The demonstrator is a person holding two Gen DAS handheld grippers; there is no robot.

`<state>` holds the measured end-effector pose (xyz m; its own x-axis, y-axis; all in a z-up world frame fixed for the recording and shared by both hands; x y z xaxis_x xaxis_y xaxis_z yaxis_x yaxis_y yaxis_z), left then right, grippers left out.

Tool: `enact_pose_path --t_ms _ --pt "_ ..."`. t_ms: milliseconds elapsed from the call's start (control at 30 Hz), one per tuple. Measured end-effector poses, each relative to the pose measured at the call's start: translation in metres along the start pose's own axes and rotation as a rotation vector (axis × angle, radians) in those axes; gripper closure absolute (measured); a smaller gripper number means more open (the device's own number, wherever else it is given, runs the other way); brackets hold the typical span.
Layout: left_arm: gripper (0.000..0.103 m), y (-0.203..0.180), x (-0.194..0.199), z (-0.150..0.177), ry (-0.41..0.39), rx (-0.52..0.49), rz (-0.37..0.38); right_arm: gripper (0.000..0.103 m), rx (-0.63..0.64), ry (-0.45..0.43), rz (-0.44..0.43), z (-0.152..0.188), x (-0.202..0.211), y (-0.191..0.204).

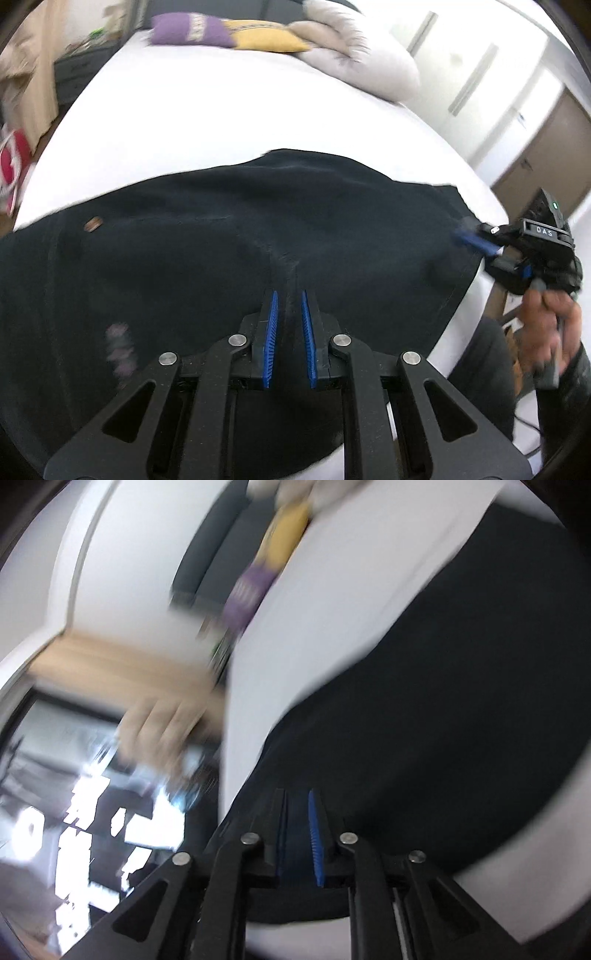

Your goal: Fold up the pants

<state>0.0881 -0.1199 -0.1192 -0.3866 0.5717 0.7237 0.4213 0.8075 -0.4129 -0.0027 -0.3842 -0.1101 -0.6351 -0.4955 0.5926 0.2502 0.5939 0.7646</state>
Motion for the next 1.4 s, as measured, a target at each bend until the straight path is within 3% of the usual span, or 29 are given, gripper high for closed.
enact_pose_path --t_ms 100,133,200,267,333,433,500,567,600,633,700,767,833,867,900,933,1000,1033,1067,1100,1200,1267,1400 --pt "0.091 0.009 -0.012 0.010 0.050 -0.001 -0.039 0.091 0.028 0.103 0.049 0.025 -0.046 0.002" --pt "0.091 0.015 -0.009 0.015 0.045 0.013 -0.036 0.103 0.015 0.110 0.055 0.027 -0.054 -0.006" --pt "0.091 0.027 -0.001 0.025 0.023 0.046 -0.033 0.103 -0.051 0.071 0.046 0.016 -0.049 -0.028" --pt "0.091 0.037 0.007 0.030 0.005 0.076 -0.019 0.103 -0.121 -0.025 0.051 -0.005 -0.023 -0.056" --pt "0.091 0.041 0.014 0.034 -0.007 0.087 -0.011 0.103 -0.165 -0.129 0.126 -0.016 -0.002 -0.071" --pt "0.091 0.041 0.020 0.035 -0.011 0.091 -0.041 0.103 -0.335 -0.312 0.263 -0.044 0.067 -0.119" --pt "0.091 0.041 0.024 0.038 -0.012 0.089 -0.058 0.101 -0.395 -0.389 0.340 -0.050 0.101 -0.131" --pt "0.091 0.039 0.027 0.037 -0.014 0.090 -0.074 0.084 -0.370 -0.435 0.395 -0.048 0.122 -0.129" --pt "0.091 0.036 0.029 0.036 -0.015 0.088 -0.078 0.069 -0.348 -0.439 0.383 -0.045 0.126 -0.123" --pt "0.091 0.032 0.030 0.034 -0.015 0.084 -0.072 0.055 -0.316 -0.435 0.353 -0.046 0.124 -0.110" --pt "0.091 0.024 0.033 0.029 -0.016 0.068 -0.051 0.042 -0.241 -0.407 0.252 -0.043 0.109 -0.083" --pt "0.091 0.013 0.033 0.020 -0.015 0.036 -0.037 0.042 -0.178 -0.341 0.130 -0.041 0.081 -0.060" --pt "0.091 0.004 0.023 0.014 0.007 0.006 -0.041 0.042 -0.163 -0.284 0.096 -0.038 0.057 -0.057" --pt "0.091 0.006 0.018 0.016 0.025 -0.003 -0.049 0.042 -0.177 -0.260 0.120 -0.040 0.046 -0.064" --pt "0.091 0.008 0.012 0.018 0.045 -0.001 -0.064 0.047 -0.203 -0.258 0.142 -0.044 0.065 -0.100" --pt "0.091 0.013 0.002 0.024 0.071 0.015 -0.076 0.065 -0.228 -0.263 0.144 -0.042 0.074 -0.114" --pt "0.091 0.016 -0.002 0.027 0.050 0.040 -0.042 0.084 -0.287 -0.281 0.155 -0.050 0.071 -0.124" --pt "0.091 0.018 -0.003 0.027 0.056 0.050 -0.034 0.084 -0.313 -0.322 0.182 -0.055 0.088 -0.139" --pt "0.091 0.020 -0.004 0.027 0.061 0.052 -0.033 0.083 -0.331 -0.370 0.203 -0.052 0.108 -0.148" --pt "0.091 0.019 -0.006 0.025 0.066 0.053 -0.035 0.075 -0.349 -0.413 0.231 -0.052 0.127 -0.157" --pt "0.091 0.018 -0.013 0.024 0.069 0.061 -0.051 0.030 -0.388 -0.546 0.281 -0.038 0.193 -0.179" --pt "0.091 0.018 -0.014 0.025 0.067 0.073 -0.054 0.029 -0.404 -0.607 0.308 -0.038 0.223 -0.192" --pt "0.091 0.019 -0.021 0.022 0.073 0.084 -0.059 0.029 -0.463 -0.558 0.264 -0.044 0.228 -0.217"
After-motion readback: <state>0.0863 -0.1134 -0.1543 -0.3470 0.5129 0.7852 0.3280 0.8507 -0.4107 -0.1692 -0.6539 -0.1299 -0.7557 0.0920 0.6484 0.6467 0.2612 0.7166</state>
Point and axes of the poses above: each gripper's, at about its wrist camera, not at the fingertips, and x roughly against the way its jaws point, y to its left, z to its underside, the point moved 5 cm from there along -x, roughly the way its jaws point, and after that the axes turned 7 degrees about z, right-handed, at the moved point
